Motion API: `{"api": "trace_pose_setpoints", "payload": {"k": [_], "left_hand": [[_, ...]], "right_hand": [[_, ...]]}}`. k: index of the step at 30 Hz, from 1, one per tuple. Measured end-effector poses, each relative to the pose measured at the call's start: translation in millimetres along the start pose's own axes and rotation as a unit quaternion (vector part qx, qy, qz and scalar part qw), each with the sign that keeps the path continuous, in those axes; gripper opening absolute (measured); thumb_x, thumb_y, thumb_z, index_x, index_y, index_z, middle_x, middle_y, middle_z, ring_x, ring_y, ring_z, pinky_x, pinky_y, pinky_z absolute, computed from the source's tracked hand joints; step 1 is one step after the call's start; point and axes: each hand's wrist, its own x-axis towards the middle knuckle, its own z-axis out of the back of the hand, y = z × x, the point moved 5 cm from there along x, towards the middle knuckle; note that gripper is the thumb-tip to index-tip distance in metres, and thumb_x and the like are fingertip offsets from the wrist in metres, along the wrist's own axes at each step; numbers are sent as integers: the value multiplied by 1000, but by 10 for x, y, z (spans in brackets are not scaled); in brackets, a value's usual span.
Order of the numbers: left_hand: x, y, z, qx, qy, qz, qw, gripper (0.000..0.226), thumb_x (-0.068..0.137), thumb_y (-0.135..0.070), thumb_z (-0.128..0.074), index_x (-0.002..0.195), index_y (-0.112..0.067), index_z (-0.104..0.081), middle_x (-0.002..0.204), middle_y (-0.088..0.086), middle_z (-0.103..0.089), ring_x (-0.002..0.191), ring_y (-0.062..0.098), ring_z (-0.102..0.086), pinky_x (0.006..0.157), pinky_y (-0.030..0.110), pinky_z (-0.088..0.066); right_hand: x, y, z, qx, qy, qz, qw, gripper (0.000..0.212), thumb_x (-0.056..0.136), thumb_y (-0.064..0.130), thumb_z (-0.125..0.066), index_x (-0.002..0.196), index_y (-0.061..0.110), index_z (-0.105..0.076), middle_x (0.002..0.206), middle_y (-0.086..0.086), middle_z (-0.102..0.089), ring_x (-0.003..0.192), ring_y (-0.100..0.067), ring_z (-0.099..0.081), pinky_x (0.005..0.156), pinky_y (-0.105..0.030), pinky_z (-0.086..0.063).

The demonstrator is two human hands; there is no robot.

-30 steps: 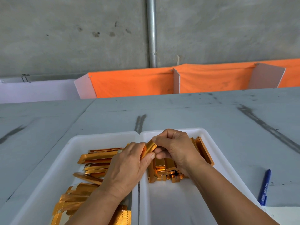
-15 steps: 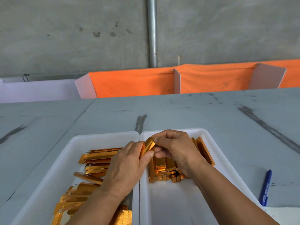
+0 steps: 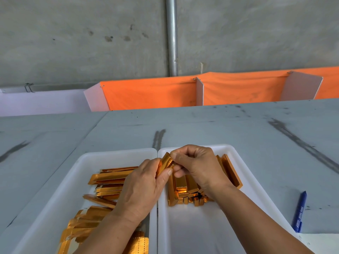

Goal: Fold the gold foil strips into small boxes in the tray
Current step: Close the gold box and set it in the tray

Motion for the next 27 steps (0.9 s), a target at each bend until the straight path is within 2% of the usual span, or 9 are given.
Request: {"api": "trace_pose_setpoints", "payload": {"k": [3, 5, 12, 17, 19, 21, 23, 25, 27], "left_hand": [[-5, 2, 3, 7, 1, -5, 1000, 60, 85, -66, -21, 115, -25, -53, 86, -13, -47, 73, 6, -49, 58, 8, -31], [-6, 5, -3, 12, 4, -7, 1000, 60, 85, -65, -21, 116, -25, -53, 86, -13, -46, 72, 6, -47, 58, 9, -31], [2, 4, -9, 0, 0, -1, 1000, 60, 84, -66, -23, 113, -24, -56, 86, -13, -49, 72, 6, -49, 58, 9, -32], [-2, 2, -6, -2, -5, -4, 1000, 56, 87, -63, -27, 113, -24, -57, 84, -13, -49, 70, 7, -50, 58, 10, -32], [-4, -11, -9, -2, 0, -6, 1000, 62, 85, -65, -23, 118, -24, -56, 88, -13, -50, 74, 8, -51, 61, 10, -34], [1, -17, -6, 0, 1, -7, 1000, 64, 84, -66, -22, 120, -24, -55, 90, -13, -51, 77, 8, -52, 63, 11, -35], [2, -17, -7, 3, 3, -5, 1000, 64, 84, -65, -22, 120, -24, -55, 90, -13, -50, 77, 8, -52, 63, 11, -35], [0, -15, -10, 9, 6, -6, 1000, 61, 85, -64, -23, 120, -25, -54, 90, -13, -49, 77, 7, -51, 62, 10, -34], [-1, -15, -18, 21, 9, -8, 1000, 61, 85, -63, -23, 121, -25, -54, 90, -14, -47, 76, 6, -49, 60, 9, -31]], "right_hand": [[7, -41, -14, 57, 7, -30, 998, 9, 92, 15, -69, 88, 9, -73, 70, -10, -73, 56, -14, -68, 57, -19, -55], [7, -51, -17, 57, 7, -32, 998, 8, 92, 14, -68, 87, 9, -72, 68, -9, -73, 56, -14, -68, 57, -19, -55], [-16, -12, -4, -52, -16, 36, 998, 14, 94, 19, -66, 84, 14, -74, 69, -5, -74, 62, -16, -72, 70, -30, -60], [-24, 2, -16, -86, -28, 54, 994, 13, 92, 17, -67, 81, 16, -73, 70, -4, -74, 63, -17, -72, 74, -39, -63], [-16, -4, -26, -76, -31, 48, 995, 9, 91, 17, -70, 82, 16, -71, 70, -4, -73, 63, -18, -72, 68, -37, -62], [-13, -10, -40, -57, -27, 45, 997, 4, 89, 18, -73, 86, 20, -71, 72, -3, -73, 63, -16, -71, 63, -28, -59], [-13, -14, -41, -69, -24, 55, 996, 6, 89, 20, -73, 86, 24, -73, 73, 0, -74, 62, -14, -71, 62, -24, -58], [-18, -6, -37, -99, -25, 67, 993, 8, 90, 21, -72, 83, 26, -74, 72, 2, -74, 62, -14, -71, 64, -24, -59], [-19, -2, -29, -121, -32, 76, 989, 11, 90, 22, -72, 80, 26, -74, 71, -1, -73, 63, -20, -71, 66, -31, -62]]}}
